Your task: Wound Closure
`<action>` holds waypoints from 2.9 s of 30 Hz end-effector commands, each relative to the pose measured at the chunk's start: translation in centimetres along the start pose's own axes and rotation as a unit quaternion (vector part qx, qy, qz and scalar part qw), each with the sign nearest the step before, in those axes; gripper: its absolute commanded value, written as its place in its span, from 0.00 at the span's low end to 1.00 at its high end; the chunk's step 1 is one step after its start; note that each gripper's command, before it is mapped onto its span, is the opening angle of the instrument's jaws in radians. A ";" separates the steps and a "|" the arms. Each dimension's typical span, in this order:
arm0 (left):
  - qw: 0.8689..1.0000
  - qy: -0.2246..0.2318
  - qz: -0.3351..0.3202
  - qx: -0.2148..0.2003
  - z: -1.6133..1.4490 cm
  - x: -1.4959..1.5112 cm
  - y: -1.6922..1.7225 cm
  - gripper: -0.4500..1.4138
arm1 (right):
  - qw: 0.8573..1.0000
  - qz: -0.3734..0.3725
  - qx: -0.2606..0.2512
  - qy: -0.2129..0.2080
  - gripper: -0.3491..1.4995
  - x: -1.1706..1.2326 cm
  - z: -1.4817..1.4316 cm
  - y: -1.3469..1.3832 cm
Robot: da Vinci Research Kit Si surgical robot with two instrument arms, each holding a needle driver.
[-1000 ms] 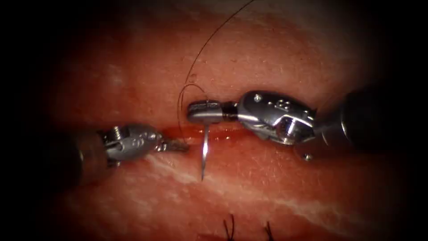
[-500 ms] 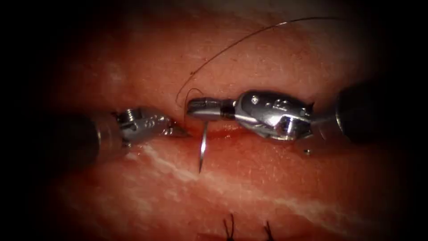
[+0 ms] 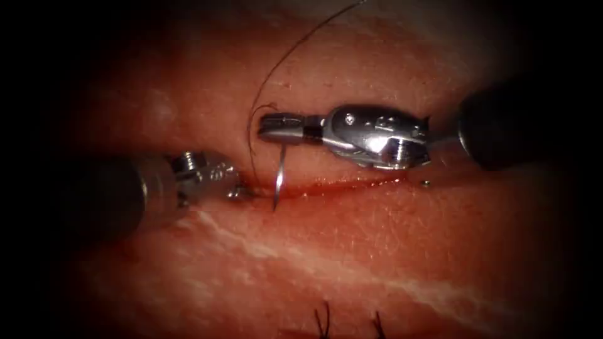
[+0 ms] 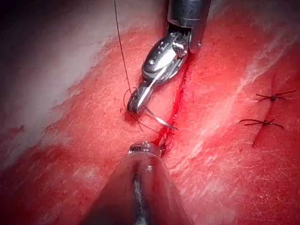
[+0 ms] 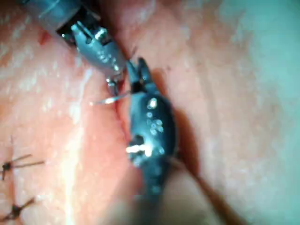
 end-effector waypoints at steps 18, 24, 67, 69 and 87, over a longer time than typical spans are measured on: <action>1.000 0.001 0.012 -0.015 -0.10 0.16 0.49 0.00 | 0.999 -0.052 -0.001 -0.004 0.00 -0.27 0.20 -0.09; 1.000 0.001 0.013 -0.011 -0.15 0.13 0.49 0.00 | 0.998 -0.056 0.003 -0.008 0.00 -0.31 0.20 -0.21; 0.999 0.009 0.027 0.031 -0.11 -0.04 0.78 0.05 | 0.998 0.044 0.015 -0.045 0.00 -0.29 0.21 -0.26; 0.999 0.010 0.027 0.032 -0.09 -0.02 0.78 0.06 | 0.997 0.046 0.018 -0.053 0.00 -0.27 0.20 -0.24; 0.999 0.017 0.035 0.032 -0.03 -0.14 0.59 0.06 | 0.993 0.079 0.054 -0.074 0.00 -0.28 0.24 -0.34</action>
